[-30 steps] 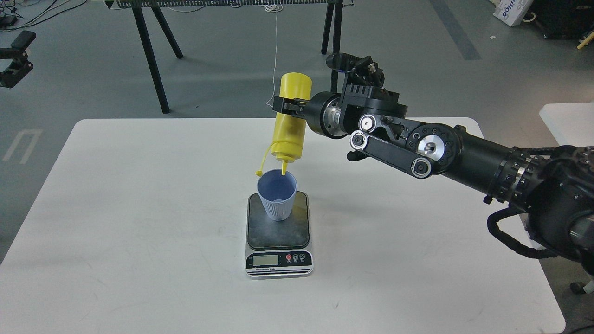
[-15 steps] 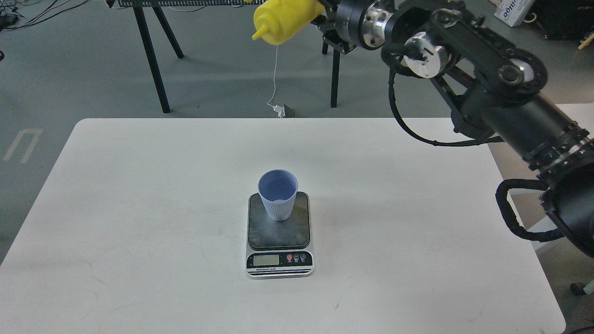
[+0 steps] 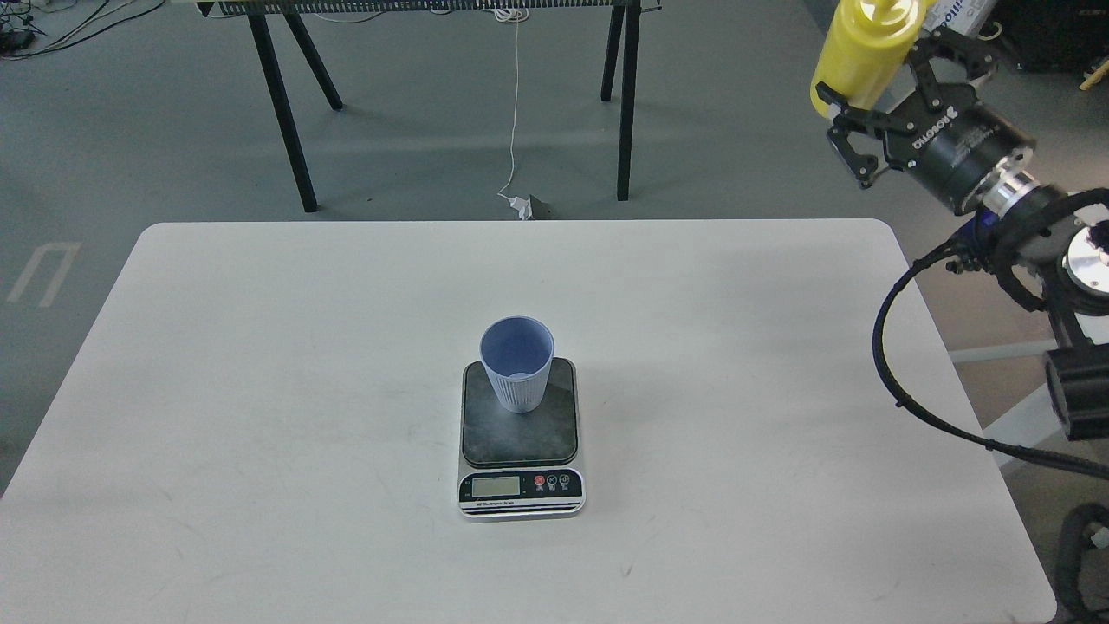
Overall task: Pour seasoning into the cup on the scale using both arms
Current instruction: 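Turn the bottle upright and lower it back onto the table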
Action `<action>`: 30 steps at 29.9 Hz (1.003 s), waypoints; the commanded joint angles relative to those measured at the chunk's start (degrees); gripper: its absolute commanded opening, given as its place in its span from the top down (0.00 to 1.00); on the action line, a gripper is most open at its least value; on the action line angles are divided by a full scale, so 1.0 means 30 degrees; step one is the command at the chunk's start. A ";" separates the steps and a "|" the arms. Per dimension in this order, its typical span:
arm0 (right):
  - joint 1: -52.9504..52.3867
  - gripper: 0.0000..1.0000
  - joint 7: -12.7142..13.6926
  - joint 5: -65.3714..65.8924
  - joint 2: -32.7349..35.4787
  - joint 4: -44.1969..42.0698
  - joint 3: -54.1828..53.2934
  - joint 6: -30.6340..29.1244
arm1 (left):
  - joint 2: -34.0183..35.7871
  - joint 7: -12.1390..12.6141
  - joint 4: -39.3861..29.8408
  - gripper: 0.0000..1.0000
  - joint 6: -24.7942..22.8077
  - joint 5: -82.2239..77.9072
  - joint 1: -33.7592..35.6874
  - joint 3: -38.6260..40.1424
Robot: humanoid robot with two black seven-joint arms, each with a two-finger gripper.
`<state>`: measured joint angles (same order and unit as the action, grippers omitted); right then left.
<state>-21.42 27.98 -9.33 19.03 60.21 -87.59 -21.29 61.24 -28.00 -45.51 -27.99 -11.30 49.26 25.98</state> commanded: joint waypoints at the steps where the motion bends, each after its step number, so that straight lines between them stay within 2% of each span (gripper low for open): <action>1: 0.3735 0.89 0.0008 -0.1779 -0.0803 0.0349 -0.0335 -0.1774 | 0.0037 0.0000 -0.0123 0.01 -0.0002 -0.0482 -0.0014 -0.0016; 7: 0.6435 0.89 0.0008 -0.2634 -0.2704 0.0144 0.0543 -0.2237 | -0.0051 0.0000 -0.0123 0.01 -0.0002 -0.0453 -0.0014 -0.0016; 16: 0.6818 0.89 0.0008 -0.2546 -0.4963 -0.1993 0.0779 -0.2237 | 0.0066 0.0000 -0.0182 0.01 -0.0002 -0.0482 -0.0014 -0.0016; 21: 0.6848 0.88 0.0008 -0.2517 -0.5053 -0.2609 0.0925 -0.2237 | 0.0037 0.0000 -0.0182 0.01 -0.0002 -0.0482 -0.0014 -0.0016; 25: 0.6789 0.86 0.0008 -0.2487 -0.5023 -0.2903 0.2386 -0.2237 | 0.0037 0.0000 -0.0416 0.01 -0.0002 -0.0482 -0.0043 -0.0016; 30: 0.6760 0.79 -0.0565 -0.2487 -0.4906 -0.2961 0.3502 -0.2237 | 0.0066 0.0000 -0.0416 0.01 -0.0002 -0.0482 -0.0043 -0.0016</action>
<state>-1.09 26.98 -16.79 4.14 51.42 -78.50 -28.02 61.37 -28.00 -46.73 -28.00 -12.75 49.14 25.85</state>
